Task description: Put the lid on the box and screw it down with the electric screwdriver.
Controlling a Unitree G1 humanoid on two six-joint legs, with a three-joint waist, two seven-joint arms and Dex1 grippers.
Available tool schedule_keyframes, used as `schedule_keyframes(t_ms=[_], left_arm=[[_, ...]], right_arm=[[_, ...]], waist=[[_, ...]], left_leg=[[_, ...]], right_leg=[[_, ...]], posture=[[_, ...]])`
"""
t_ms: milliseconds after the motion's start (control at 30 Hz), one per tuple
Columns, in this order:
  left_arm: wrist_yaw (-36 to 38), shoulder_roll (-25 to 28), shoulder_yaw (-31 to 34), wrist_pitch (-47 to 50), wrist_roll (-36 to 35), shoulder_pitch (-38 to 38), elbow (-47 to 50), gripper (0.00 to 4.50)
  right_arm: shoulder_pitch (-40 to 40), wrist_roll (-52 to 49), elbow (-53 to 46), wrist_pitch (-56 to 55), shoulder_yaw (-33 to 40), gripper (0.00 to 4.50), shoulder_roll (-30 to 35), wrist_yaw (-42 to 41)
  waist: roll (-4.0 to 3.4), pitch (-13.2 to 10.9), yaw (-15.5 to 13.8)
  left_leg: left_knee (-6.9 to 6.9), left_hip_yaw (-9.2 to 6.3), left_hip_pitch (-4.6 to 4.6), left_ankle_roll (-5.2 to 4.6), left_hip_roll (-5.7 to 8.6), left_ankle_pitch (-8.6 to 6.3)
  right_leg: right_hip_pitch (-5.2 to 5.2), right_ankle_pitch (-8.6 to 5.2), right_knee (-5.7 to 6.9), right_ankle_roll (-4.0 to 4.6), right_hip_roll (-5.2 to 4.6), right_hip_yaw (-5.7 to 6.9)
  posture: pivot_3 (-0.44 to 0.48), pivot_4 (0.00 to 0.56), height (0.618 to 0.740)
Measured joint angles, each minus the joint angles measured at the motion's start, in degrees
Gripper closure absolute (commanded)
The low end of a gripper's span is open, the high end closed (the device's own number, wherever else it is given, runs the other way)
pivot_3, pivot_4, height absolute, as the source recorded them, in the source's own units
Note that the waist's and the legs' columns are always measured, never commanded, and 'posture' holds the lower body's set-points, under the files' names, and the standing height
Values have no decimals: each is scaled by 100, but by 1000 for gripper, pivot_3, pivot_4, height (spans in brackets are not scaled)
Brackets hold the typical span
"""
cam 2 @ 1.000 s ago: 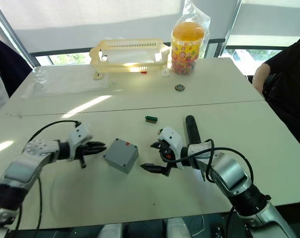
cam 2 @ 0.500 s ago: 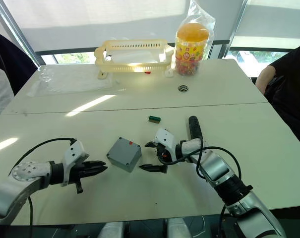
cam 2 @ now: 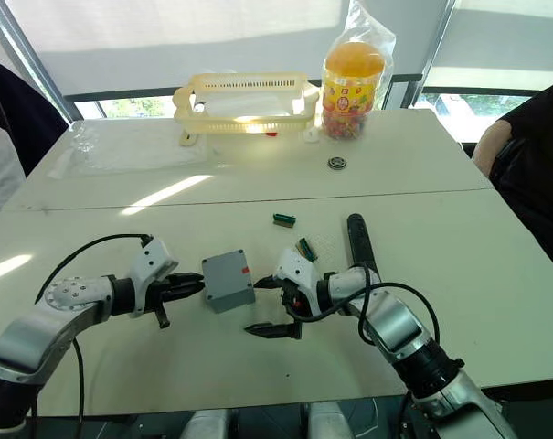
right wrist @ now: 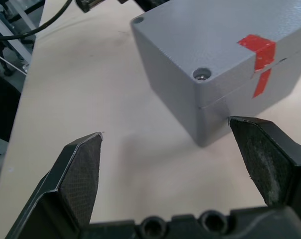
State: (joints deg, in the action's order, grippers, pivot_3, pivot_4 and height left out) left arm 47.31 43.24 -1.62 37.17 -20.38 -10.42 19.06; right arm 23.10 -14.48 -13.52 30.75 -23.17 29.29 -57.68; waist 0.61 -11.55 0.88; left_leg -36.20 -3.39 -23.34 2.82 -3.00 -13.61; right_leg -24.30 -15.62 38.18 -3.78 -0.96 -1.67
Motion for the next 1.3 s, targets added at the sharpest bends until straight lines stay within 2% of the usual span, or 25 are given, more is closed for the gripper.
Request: schedule_keyframes(t_ms=[167,367,967,1133,1233,1300], left_arm=[[186,97,-2,-36,13,-93,-88,3833],[341,123,-22,-88,48,-111,-158,3833],[353,-34,-175,-504,341,-313,-532,3833],[746,482,158,-283,20,-110,-454,3833],[1022,855,538,-22,-348,-259,-305,3833],[1152,978,714,131,-576,-532,-215,3833]], right_arm=[[-202,-61,-405,336,4,71,-13,171],[-212,-150,-453,501,6,71,-28,295],[-261,-261,-771,774,25,71,-79,501],[-99,-868,-859,1306,1073,71,310,511],[548,-1485,-699,1732,2033,71,317,641],[1035,-1559,-284,1701,2361,71,217,838]], waist=[[0,0,2],[0,0,1],[1,1,-1],[1,0,-2],[1,0,3],[2,1,6]], left_leg=[[0,0,0,0,0,0],[-1,0,0,0,0,0],[-2,0,0,0,0,0],[-2,0,0,0,0,0],[-2,0,3,0,0,0],[-2,0,4,0,0,0]], right_leg=[[0,0,0,0,0,0],[0,0,0,0,0,0],[0,0,2,0,0,0],[0,0,4,0,0,1],[1,0,6,0,0,1],[2,0,5,0,1,1]], posture=[[0,150,740],[0,150,740],[0,150,740],[0,150,740],[0,150,740],[0,150,740]])
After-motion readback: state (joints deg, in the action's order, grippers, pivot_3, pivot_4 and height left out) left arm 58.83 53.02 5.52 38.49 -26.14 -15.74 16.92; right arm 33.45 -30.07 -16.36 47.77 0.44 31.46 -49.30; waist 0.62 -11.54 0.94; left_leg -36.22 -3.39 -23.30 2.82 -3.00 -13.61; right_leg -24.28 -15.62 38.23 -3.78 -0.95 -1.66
